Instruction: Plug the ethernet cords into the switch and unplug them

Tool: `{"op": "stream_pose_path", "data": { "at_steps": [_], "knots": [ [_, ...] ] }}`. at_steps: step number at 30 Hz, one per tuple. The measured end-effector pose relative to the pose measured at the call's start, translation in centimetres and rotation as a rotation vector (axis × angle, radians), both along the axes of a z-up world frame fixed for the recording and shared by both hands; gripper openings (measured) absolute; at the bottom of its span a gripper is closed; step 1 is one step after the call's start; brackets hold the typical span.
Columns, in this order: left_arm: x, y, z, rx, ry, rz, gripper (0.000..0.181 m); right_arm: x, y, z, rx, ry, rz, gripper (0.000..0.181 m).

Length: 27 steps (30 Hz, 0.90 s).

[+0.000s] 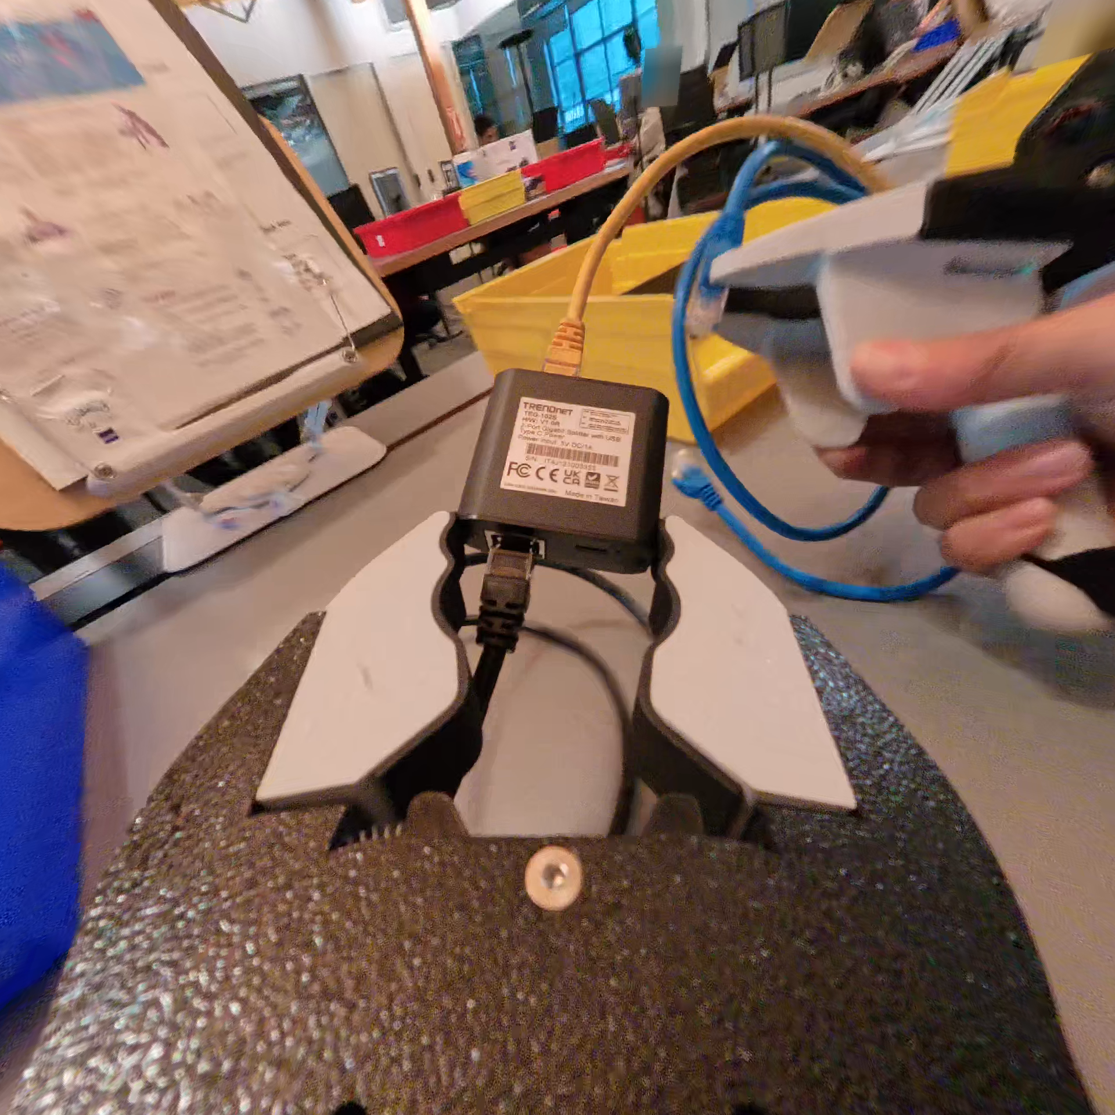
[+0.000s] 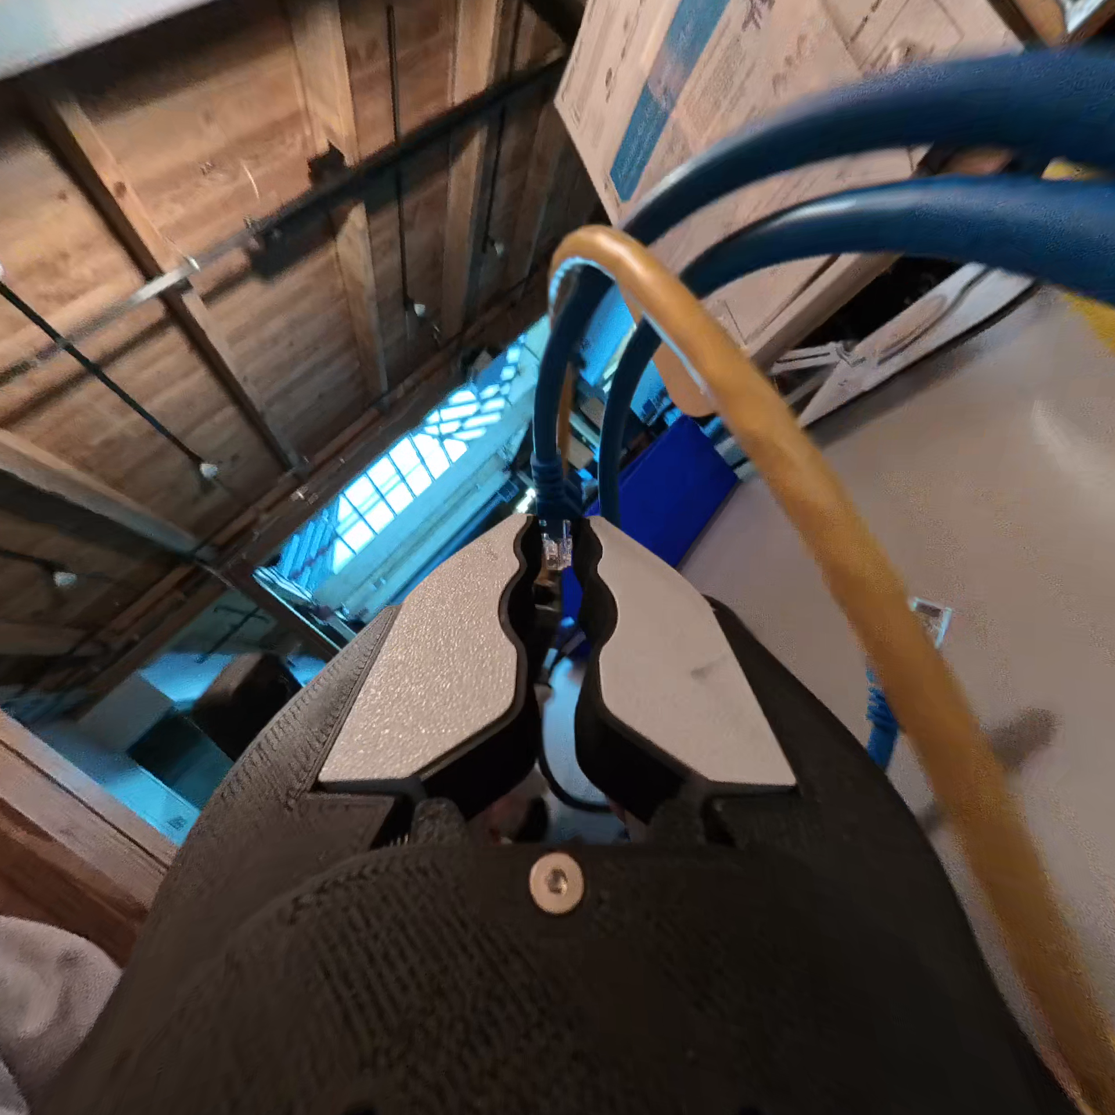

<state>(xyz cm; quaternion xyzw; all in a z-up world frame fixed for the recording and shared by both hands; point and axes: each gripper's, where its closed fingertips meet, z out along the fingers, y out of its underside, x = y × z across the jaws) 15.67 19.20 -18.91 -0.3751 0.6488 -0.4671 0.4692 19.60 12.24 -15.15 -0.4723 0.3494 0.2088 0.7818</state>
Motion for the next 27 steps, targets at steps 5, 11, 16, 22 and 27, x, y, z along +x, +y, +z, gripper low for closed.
{"op": "stream_pose_path", "data": {
  "at_steps": [5,11,16,22,27],
  "knots": [
    [0.0,0.4,3.7,-0.031,-0.071,0.026,0.059,-3.6,0.0,1.0,-0.222,-0.191,0.1,0.012],
    [-0.5,5.3,6.6,-0.138,-0.131,0.168,0.059,-9.1,-1.9,3.3,-0.433,-0.383,0.374,0.012],
    [-0.8,5.2,8.2,-0.31,-0.12,0.091,0.059,-11.0,-2.2,-1.2,-0.657,-0.362,0.536,0.012],
    [-1.5,6.1,9.2,-0.335,-0.165,0.148,0.059,-11.0,-2.4,-3.7,-0.693,-0.318,0.619,0.012],
    [-2.7,8.1,10.7,-0.507,-0.23,0.156,0.059,-8.1,-5.0,-1.3,-0.754,-0.392,0.513,0.012]
  ]
}}
